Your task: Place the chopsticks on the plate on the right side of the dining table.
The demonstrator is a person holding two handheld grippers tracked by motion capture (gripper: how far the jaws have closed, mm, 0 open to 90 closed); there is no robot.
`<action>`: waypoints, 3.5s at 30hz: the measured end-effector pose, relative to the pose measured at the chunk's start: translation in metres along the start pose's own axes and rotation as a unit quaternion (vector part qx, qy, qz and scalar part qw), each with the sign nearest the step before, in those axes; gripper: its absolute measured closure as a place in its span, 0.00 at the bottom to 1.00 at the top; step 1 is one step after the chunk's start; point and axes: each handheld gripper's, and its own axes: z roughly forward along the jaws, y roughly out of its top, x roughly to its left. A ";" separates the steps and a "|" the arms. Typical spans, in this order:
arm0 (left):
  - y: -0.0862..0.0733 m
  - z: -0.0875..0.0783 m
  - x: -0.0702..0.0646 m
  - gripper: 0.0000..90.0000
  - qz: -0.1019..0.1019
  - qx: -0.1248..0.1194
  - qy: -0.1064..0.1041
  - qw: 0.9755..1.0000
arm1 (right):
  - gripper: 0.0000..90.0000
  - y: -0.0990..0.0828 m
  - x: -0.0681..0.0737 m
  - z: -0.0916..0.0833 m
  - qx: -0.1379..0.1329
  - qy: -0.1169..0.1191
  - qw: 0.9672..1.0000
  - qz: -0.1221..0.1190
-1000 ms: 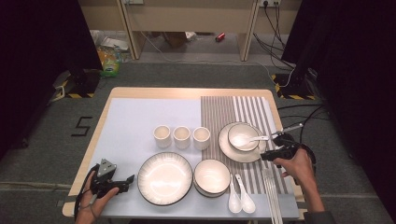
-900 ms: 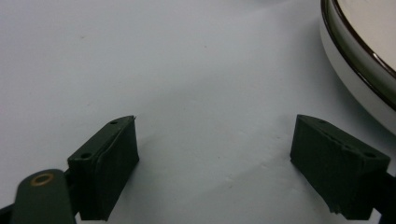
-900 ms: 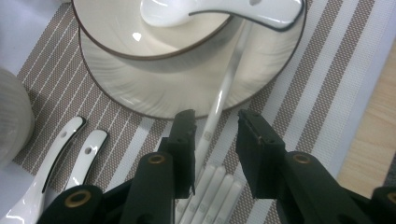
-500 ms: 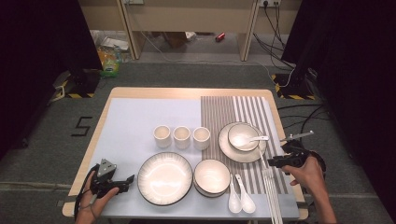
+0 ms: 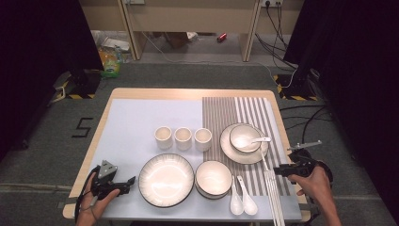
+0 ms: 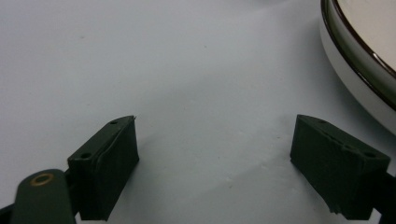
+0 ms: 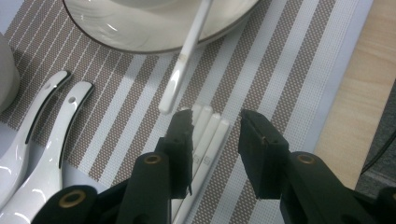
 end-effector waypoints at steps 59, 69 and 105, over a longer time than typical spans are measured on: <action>0.000 0.000 0.000 0.15 -0.002 0.000 0.000 1.000 | 0.75 -0.058 0.017 0.008 0.034 -0.006 0.999 -0.029; 0.000 0.000 0.000 0.16 -0.002 0.000 -0.001 1.000 | 0.84 -0.056 0.013 0.007 0.044 -0.007 0.998 -0.036; 0.000 0.000 0.000 0.16 0.000 0.000 0.000 1.000 | 0.93 -0.008 -0.022 0.023 0.078 0.005 0.992 -0.102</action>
